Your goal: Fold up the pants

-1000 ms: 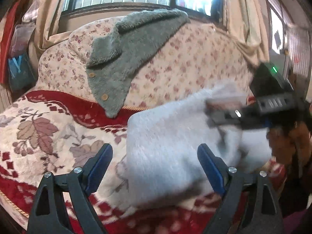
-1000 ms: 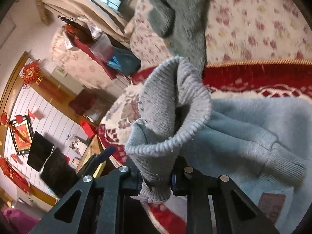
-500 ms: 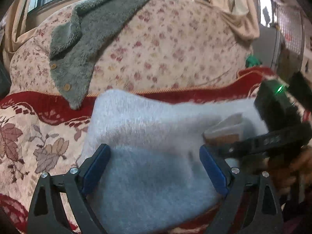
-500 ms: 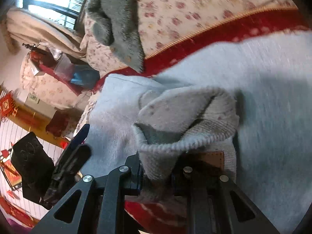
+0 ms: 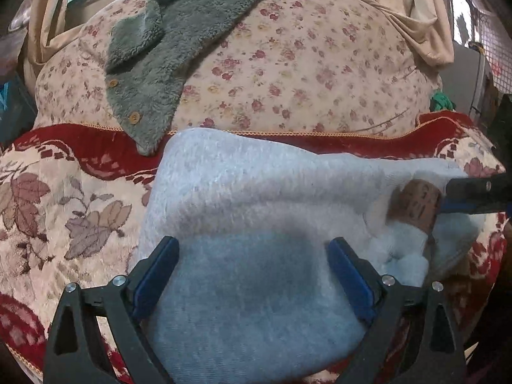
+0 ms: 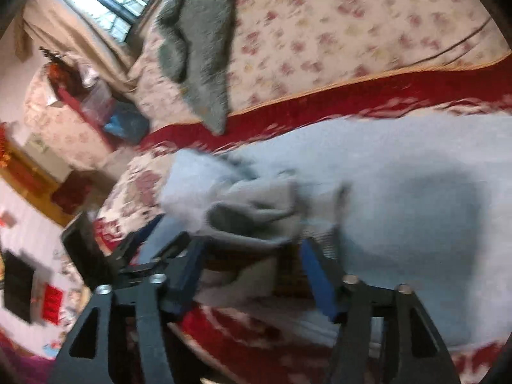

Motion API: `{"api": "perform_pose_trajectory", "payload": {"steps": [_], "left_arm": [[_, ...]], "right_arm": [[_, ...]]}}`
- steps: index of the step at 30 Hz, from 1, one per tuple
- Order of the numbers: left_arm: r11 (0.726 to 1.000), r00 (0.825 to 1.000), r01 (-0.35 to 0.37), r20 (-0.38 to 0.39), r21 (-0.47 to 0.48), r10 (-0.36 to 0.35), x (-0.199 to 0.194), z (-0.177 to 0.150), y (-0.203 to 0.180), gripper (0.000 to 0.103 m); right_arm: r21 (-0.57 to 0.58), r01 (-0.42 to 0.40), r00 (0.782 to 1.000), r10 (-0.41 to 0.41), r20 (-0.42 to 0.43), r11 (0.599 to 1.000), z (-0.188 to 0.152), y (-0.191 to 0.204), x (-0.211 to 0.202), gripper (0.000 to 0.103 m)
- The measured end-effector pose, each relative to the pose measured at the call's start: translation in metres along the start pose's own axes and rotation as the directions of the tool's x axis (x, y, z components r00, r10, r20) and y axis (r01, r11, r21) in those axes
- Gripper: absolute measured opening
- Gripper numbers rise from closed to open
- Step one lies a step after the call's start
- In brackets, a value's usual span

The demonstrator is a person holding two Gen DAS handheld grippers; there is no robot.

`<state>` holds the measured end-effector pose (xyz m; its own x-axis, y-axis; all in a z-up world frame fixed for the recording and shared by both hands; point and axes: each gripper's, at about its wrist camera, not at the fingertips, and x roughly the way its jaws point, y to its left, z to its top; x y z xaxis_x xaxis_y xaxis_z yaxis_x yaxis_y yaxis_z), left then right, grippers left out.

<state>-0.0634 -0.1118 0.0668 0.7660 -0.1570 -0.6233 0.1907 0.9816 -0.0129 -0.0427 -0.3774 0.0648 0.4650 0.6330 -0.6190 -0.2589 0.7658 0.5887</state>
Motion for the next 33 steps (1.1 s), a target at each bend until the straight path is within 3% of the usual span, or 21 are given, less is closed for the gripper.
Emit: {"api": "perform_pose_trajectory", "payload": {"steps": [2,5,8,9,11,15,18,21,23,24,27,29,31,33], "left_arm": [[0.999,1.000,-0.022,0.003,0.024,0.022,0.001,-0.002,-0.005,0.094],[0.998,0.999,-0.044,0.002,0.042,0.044,0.004,-0.005,-0.008,0.095],[0.998,0.999,-0.053,0.002,0.040,0.053,0.005,-0.006,-0.007,0.095],[0.998,0.999,-0.053,0.000,0.034,0.053,0.004,-0.006,-0.006,0.095],[0.997,0.997,-0.076,-0.004,0.016,0.076,0.004,-0.005,-0.003,0.096],[0.994,0.999,-0.053,-0.004,-0.094,0.052,0.009,0.002,0.009,0.096],[0.996,0.997,-0.077,-0.020,-0.049,0.076,0.020,0.001,-0.006,0.101],[0.994,0.994,-0.112,-0.009,-0.004,0.112,0.022,-0.003,-0.016,0.102],[0.996,0.996,-0.090,-0.014,-0.023,0.090,0.021,-0.003,-0.011,0.102],[0.996,0.997,-0.082,-0.014,-0.028,0.082,0.021,-0.003,-0.009,0.102],[0.996,0.996,-0.086,-0.015,-0.008,0.086,0.020,-0.004,-0.010,0.102],[0.996,0.996,-0.083,-0.014,-0.010,0.083,0.018,-0.006,-0.009,0.102],[0.997,0.997,-0.079,-0.014,-0.016,0.079,0.016,-0.007,-0.008,0.102],[0.997,0.997,-0.072,-0.011,-0.015,0.071,0.012,-0.009,-0.007,0.102]], "right_arm": [[0.074,-0.017,1.000,0.017,0.000,0.997,0.001,-0.013,0.003,0.087],[0.195,-0.158,0.985,0.169,-0.040,0.968,0.002,-0.024,0.029,0.088],[0.159,-0.129,0.988,0.140,-0.060,0.979,0.009,-0.013,0.056,0.088],[0.117,-0.159,0.984,0.167,-0.060,0.980,0.013,-0.005,0.062,0.070],[0.049,-0.187,0.977,0.191,-0.098,0.981,0.026,0.014,0.082,0.050],[-0.061,-0.190,0.979,0.185,-0.081,0.980,0.051,0.029,0.093,0.039],[-0.200,-0.081,0.995,0.068,-0.073,0.976,0.052,0.026,0.093,0.042],[-0.134,0.039,0.999,-0.043,-0.029,0.990,0.047,0.012,0.071,0.073],[-0.108,0.153,0.988,-0.151,0.024,0.982,0.044,0.004,0.050,0.077],[-0.107,0.137,0.990,-0.132,0.051,0.985,0.043,0.007,0.037,0.077],[-0.157,-0.030,0.997,0.041,0.066,0.987,0.043,0.041,0.024,0.077],[-0.184,-0.160,0.985,0.169,0.035,0.970,0.047,0.066,0.028,0.077],[-0.176,-0.287,0.958,0.288,-0.019,0.942,0.052,0.085,0.045,0.077],[-0.184,-0.308,0.951,0.299,-0.074,0.934,0.052,0.096,0.064,0.075]]}}
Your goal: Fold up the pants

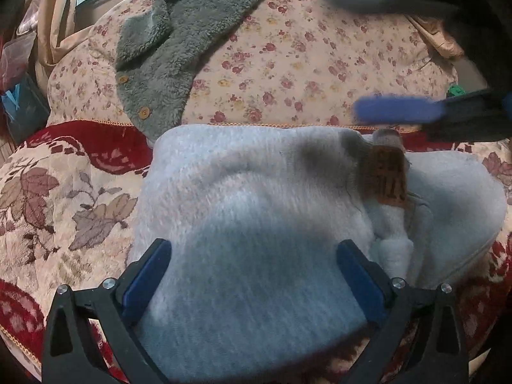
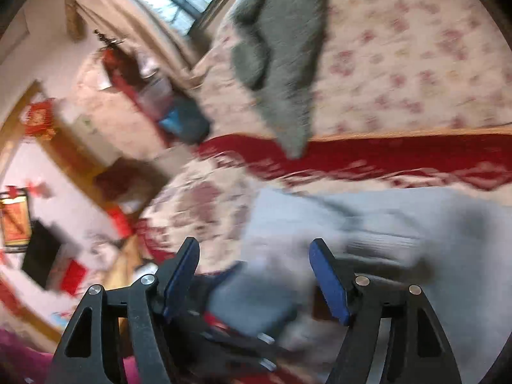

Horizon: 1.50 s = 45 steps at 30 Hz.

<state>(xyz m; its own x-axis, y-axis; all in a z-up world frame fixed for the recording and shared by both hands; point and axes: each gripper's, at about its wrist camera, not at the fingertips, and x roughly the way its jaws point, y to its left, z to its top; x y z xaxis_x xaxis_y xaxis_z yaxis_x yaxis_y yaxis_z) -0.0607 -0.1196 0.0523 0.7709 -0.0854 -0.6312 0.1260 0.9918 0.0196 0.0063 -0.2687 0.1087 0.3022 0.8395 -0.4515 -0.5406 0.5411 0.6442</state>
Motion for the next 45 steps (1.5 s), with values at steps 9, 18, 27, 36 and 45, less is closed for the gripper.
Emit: {"api": "perform_pose_trajectory", "payload": {"steps": [9,18,27,36,45], "left_arm": [[0.998,0.999,0.038,0.035,-0.044,-0.036,-0.022,0.014,0.026,0.102],[1.000,1.000,0.013,0.007,-0.015,-0.013,0.005,0.081,0.024,0.102],[0.988,0.989,0.069,-0.121,-0.136,-0.086,0.060,0.093,0.046,0.102],[0.973,0.983,0.078,-0.147,-0.217,-0.112,0.077,0.086,0.061,0.102],[0.977,0.982,0.078,-0.156,-0.197,-0.110,0.094,0.072,0.053,0.103]], "right_arm": [[0.079,0.208,0.977,-0.203,-0.066,0.975,-0.034,-0.068,-0.033,0.048],[-0.098,0.178,0.984,-0.179,0.006,0.979,-0.027,-0.014,-0.035,0.048],[-0.190,0.336,0.939,-0.343,-0.005,0.923,-0.032,-0.026,-0.038,0.047],[-0.439,0.124,0.981,-0.177,-0.083,0.890,-0.035,0.034,-0.012,0.047],[-0.242,0.300,0.937,-0.333,-0.108,0.923,-0.047,-0.040,0.003,0.042]]}}
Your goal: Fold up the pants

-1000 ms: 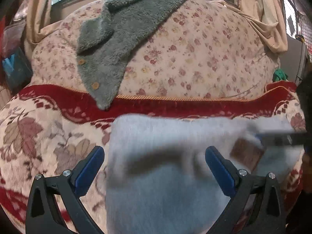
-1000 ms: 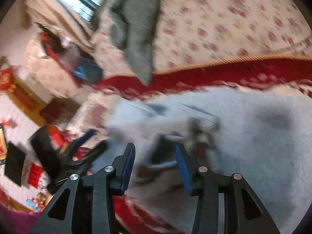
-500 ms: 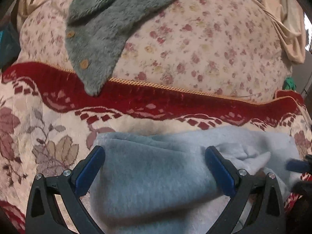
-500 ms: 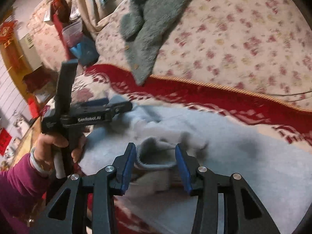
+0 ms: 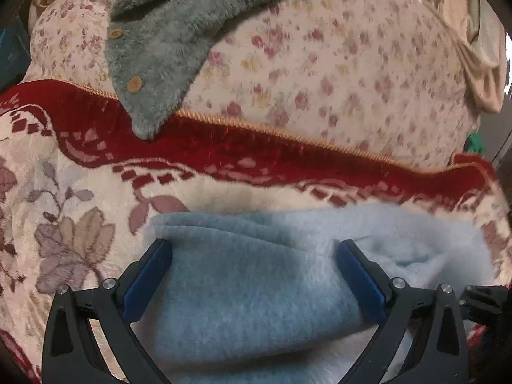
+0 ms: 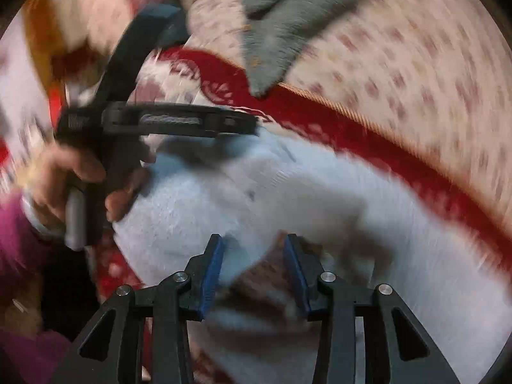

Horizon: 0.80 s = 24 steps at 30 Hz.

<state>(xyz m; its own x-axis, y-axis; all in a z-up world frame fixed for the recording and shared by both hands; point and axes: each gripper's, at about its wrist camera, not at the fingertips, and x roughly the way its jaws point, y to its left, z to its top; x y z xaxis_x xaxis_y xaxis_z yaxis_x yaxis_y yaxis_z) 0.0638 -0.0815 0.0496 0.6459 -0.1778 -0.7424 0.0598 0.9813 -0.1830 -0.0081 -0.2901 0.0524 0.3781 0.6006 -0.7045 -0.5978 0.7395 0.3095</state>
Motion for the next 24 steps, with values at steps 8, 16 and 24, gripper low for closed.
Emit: {"api": "perform_pose_trajectory", "payload": {"steps": [8,16,24], "left_arm": [[1.000,0.999,-0.019,0.042,-0.006,0.019,-0.004,-0.002,0.000,0.103],[0.999,0.995,0.029,0.099,0.046,-0.033,-0.054,-0.005,-0.036,0.103],[0.928,0.963,0.256,0.017,0.272,-0.271,-0.060,-0.010,-0.143,0.103]], "right_arm": [[0.083,-0.028,0.996,0.021,0.086,0.996,-0.015,-0.006,0.003,0.043],[0.285,-0.119,0.975,0.058,0.213,0.951,-0.040,-0.027,-0.088,0.082],[0.481,-0.036,0.980,-0.065,0.191,0.876,-0.119,-0.068,-0.151,0.093]]}}
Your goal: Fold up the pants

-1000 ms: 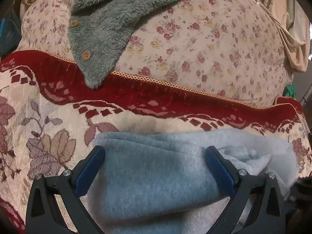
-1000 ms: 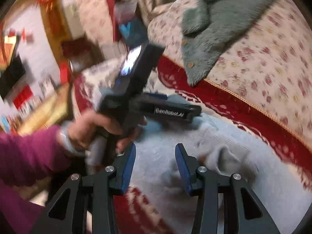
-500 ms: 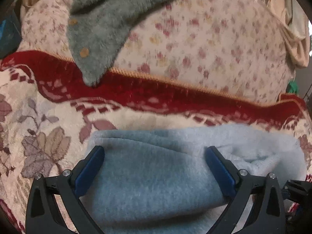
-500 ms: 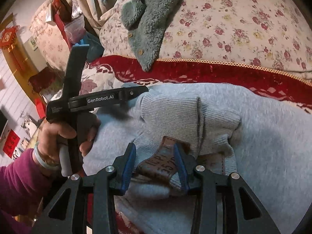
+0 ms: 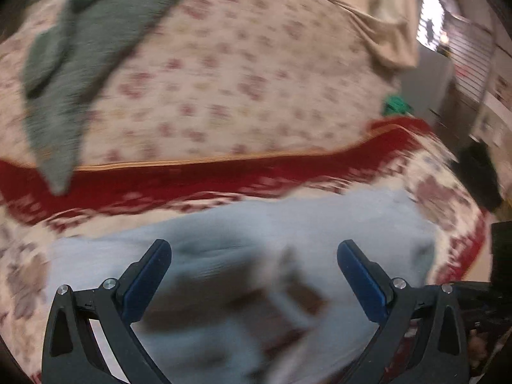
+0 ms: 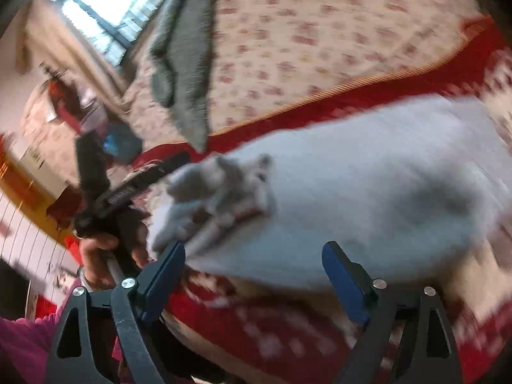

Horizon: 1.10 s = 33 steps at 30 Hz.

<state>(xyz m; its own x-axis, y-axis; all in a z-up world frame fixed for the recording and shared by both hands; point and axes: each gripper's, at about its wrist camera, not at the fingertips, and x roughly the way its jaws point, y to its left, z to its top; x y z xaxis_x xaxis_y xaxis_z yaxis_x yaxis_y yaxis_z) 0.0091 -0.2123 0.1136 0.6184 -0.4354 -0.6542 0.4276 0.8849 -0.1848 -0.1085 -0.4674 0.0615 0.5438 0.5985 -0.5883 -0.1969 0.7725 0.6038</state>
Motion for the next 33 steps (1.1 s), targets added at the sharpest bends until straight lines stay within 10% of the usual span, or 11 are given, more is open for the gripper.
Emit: {"api": "perform_pose_trajectory", "payload": {"steps": [11,18,28,33], "left_arm": [[0.980,0.963,0.193,-0.202,0.053,-0.179,0.106,0.048,-0.063,0.103],[0.953,0.927,0.262,-0.316,0.155,-0.203,0.169,0.071,-0.095,0.103],[0.816,0.756,0.544,-0.538,0.197,-0.374,0.227,0.074,-0.132,0.103],[0.781,0.709,0.590,-0.594,0.204,-0.380,0.243,0.065,-0.149,0.103]], "right_arm": [[0.324,0.029,0.997,-0.052,0.060,0.946,-0.008,-0.098,-0.016,0.095],[0.251,0.001,0.994,-0.027,0.102,0.968,0.002,-0.105,0.000,0.096],[0.216,-0.044,0.990,0.014,0.137,0.975,0.006,-0.112,0.009,0.095],[0.186,-0.018,0.991,-0.008,0.135,0.982,0.006,-0.109,0.010,0.092]]}}
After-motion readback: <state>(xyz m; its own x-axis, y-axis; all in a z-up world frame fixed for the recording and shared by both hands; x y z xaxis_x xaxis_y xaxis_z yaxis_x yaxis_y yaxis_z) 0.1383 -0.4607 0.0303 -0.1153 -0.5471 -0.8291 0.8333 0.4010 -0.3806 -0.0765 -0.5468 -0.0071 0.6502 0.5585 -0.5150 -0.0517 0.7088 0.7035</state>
